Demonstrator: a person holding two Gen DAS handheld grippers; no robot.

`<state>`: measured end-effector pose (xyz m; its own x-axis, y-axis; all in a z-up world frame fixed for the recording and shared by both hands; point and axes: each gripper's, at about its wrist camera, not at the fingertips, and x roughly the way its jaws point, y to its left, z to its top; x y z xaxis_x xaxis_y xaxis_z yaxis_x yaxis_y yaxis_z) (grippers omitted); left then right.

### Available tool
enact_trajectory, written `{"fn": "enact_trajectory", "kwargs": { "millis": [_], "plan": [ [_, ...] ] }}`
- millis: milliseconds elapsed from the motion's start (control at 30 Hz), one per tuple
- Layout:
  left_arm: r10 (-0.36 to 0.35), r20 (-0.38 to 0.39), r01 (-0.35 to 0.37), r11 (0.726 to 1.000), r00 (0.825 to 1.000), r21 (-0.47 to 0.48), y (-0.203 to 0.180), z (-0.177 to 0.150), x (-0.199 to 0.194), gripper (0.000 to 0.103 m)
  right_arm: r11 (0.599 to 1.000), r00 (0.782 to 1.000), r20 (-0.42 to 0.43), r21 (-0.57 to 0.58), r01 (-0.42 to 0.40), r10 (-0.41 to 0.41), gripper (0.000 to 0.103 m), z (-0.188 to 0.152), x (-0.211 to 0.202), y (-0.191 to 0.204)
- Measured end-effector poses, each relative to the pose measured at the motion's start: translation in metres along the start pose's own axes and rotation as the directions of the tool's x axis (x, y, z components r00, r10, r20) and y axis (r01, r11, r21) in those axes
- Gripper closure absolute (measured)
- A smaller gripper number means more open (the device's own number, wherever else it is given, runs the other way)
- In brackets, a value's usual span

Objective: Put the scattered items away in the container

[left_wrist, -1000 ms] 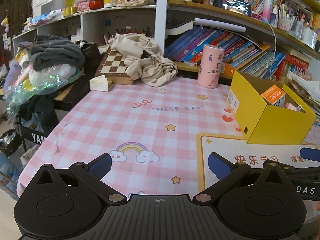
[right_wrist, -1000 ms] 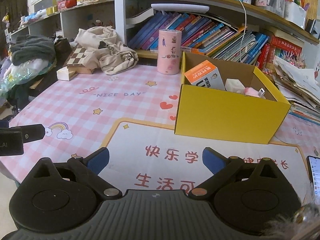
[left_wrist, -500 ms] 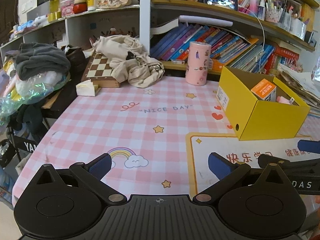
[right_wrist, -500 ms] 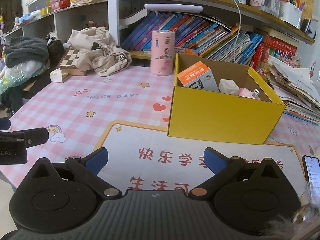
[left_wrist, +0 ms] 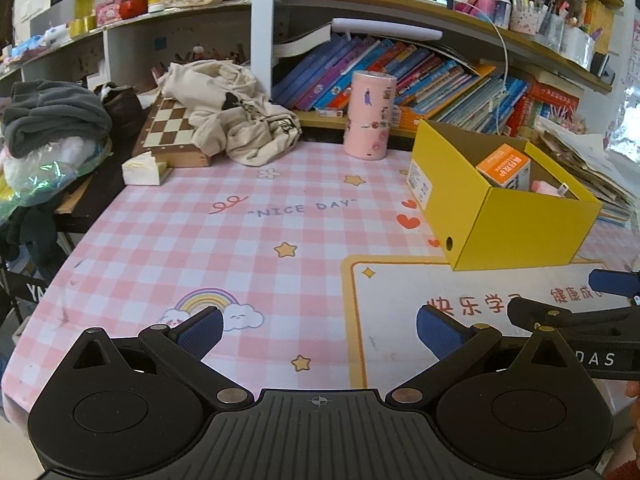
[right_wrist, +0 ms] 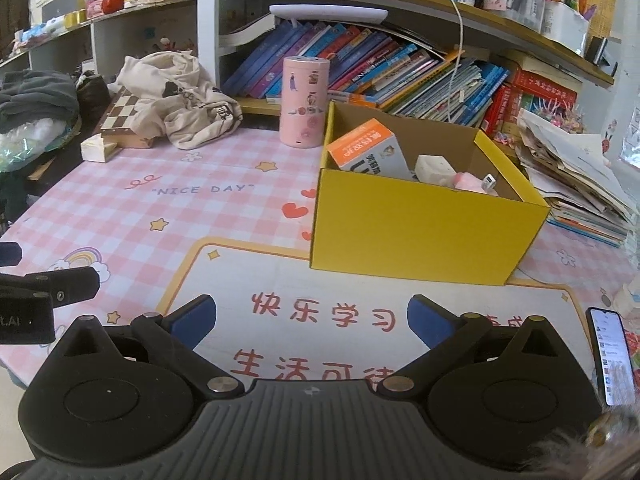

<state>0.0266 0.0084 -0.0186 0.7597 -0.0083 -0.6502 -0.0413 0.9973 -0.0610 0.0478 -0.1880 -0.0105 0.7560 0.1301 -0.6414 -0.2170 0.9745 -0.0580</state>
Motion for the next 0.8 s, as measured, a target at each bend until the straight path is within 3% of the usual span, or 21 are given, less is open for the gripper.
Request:
{"fn": "enact_trajectory", "kwargs": {
  "millis": [800],
  "plan": [
    [-0.025,0.005,0.024,1.0,1.0,0.017,-0.0067,0.0024,0.0009,0.0,1.0,1.0,-0.01,0.012,0.017,-0.017,0.0,-0.0016,-0.0008,-0.0035]
  ]
}}
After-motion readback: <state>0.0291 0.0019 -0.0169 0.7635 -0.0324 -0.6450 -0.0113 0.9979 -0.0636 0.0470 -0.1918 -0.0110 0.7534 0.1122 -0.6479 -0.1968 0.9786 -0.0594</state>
